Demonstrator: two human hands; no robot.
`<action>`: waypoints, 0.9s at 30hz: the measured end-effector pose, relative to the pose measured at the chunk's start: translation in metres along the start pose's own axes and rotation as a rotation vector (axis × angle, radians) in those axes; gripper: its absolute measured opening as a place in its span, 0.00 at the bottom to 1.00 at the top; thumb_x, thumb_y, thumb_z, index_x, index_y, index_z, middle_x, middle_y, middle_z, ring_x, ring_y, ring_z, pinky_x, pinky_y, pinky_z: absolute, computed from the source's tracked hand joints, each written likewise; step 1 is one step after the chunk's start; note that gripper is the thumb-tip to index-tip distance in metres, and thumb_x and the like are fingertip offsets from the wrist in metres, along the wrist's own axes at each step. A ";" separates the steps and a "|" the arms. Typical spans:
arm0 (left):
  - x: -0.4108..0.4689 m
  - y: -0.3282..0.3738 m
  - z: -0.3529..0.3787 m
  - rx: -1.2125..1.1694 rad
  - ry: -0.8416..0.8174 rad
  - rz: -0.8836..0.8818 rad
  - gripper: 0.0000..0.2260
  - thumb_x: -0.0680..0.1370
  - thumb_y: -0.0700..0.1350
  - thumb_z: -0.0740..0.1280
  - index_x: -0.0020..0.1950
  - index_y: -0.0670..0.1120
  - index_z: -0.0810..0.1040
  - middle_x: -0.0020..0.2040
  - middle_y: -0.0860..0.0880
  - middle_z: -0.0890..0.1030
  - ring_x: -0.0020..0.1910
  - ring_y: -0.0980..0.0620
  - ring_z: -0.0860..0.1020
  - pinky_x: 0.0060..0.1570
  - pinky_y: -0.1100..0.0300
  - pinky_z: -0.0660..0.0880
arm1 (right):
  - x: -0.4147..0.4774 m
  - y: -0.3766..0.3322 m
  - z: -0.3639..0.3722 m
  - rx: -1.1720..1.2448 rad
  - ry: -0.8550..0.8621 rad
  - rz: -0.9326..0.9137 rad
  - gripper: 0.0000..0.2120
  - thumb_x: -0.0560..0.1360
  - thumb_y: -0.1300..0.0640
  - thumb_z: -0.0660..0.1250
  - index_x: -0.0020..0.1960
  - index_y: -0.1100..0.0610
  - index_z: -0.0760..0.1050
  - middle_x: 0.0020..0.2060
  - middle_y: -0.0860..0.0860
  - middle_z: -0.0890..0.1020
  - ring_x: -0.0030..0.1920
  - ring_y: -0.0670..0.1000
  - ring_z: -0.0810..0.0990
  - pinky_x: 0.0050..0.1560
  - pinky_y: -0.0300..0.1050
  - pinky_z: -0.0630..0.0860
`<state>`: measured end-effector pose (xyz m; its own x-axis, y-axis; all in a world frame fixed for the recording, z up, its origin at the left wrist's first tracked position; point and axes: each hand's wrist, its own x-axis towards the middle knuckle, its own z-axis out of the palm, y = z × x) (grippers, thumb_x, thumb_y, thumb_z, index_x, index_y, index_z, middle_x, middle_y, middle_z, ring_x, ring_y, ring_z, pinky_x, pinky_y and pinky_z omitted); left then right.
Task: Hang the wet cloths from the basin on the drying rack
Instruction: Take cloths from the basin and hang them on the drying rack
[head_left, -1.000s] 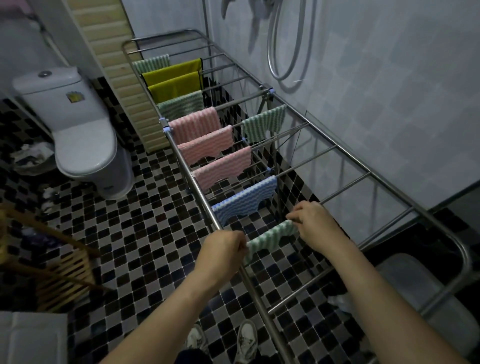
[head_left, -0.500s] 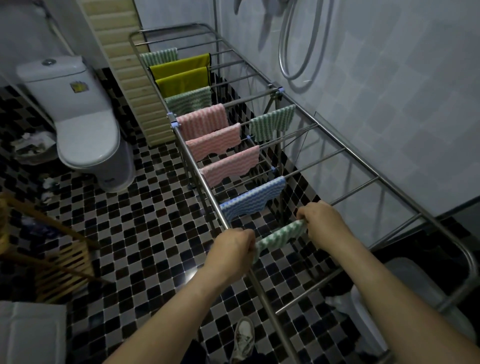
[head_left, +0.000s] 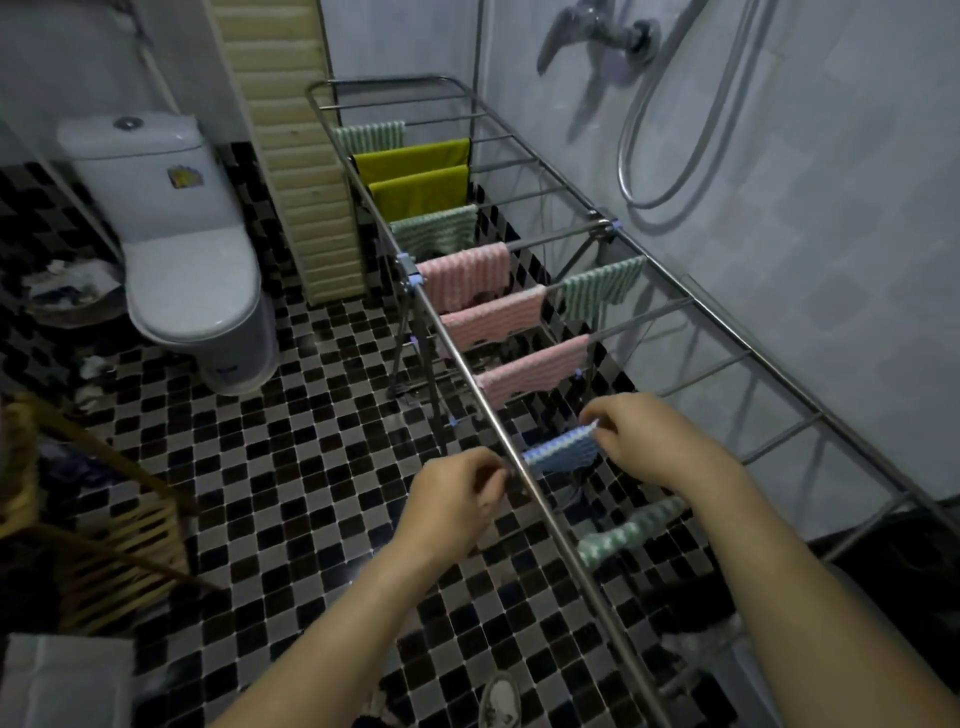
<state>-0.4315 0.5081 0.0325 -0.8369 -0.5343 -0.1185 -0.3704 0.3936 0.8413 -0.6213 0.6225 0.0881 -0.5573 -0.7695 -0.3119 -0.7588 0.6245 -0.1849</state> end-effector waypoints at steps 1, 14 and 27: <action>0.000 -0.003 -0.011 -0.022 0.003 -0.014 0.06 0.79 0.46 0.65 0.53 0.53 0.80 0.42 0.58 0.80 0.40 0.67 0.78 0.42 0.70 0.77 | 0.003 -0.013 -0.005 0.026 -0.002 -0.020 0.13 0.80 0.56 0.61 0.63 0.53 0.76 0.57 0.51 0.81 0.53 0.53 0.79 0.51 0.48 0.77; -0.012 -0.102 -0.220 -0.141 0.479 -0.258 0.09 0.80 0.44 0.62 0.49 0.58 0.78 0.39 0.56 0.81 0.38 0.64 0.79 0.37 0.68 0.75 | 0.112 -0.274 -0.023 0.388 0.043 -0.345 0.10 0.78 0.55 0.65 0.57 0.50 0.80 0.51 0.43 0.82 0.51 0.41 0.78 0.53 0.37 0.73; -0.027 -0.226 -0.369 -0.533 1.070 -0.684 0.12 0.80 0.38 0.56 0.48 0.47 0.78 0.36 0.46 0.81 0.33 0.52 0.76 0.35 0.60 0.71 | 0.226 -0.490 0.030 1.177 -0.701 -0.181 0.09 0.78 0.58 0.65 0.55 0.61 0.78 0.44 0.58 0.85 0.41 0.51 0.81 0.41 0.42 0.78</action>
<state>-0.1765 0.1571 0.0401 0.2531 -0.9091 -0.3310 -0.1781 -0.3801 0.9076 -0.3655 0.1462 0.0801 0.0676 -0.8429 -0.5338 0.1229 0.5380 -0.8340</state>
